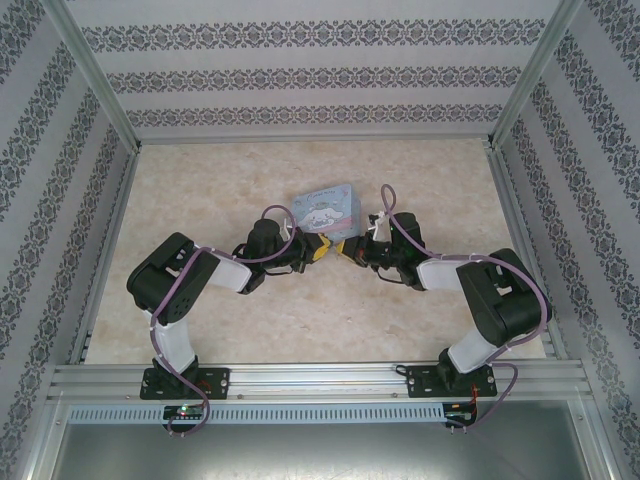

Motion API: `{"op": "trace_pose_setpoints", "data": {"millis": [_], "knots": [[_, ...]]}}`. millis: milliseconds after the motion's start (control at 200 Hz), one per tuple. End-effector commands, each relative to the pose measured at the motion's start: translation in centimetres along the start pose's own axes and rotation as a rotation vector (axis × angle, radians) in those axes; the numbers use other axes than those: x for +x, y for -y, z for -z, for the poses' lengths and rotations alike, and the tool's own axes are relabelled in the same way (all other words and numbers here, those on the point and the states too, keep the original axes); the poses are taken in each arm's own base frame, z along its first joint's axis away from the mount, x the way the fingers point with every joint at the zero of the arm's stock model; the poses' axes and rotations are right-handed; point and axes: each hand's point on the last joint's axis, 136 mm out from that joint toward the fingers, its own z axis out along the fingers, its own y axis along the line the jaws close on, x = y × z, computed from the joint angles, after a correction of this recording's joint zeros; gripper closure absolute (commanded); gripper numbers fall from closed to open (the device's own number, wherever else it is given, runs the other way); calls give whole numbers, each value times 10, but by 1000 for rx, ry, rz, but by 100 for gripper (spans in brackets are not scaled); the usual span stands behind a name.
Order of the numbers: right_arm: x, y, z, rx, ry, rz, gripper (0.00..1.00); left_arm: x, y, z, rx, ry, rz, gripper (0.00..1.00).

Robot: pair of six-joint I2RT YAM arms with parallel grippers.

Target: Unlock the padlock with the key

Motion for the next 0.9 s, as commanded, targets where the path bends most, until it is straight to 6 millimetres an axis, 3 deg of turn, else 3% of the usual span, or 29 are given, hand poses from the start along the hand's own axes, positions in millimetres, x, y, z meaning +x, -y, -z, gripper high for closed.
{"op": "trace_pose_setpoints", "data": {"millis": [0,655,894], "knots": [[-9,-15,-5,-33,13,34,100,10,17,2,48,-30,-37,100],[-16,2,-14,-7,38,-46,100,10,25,4,76,-26,-40,100],[-20,-16,-16,-83,33,-49,100,12,26,3,82,-35,-44,100]]}}
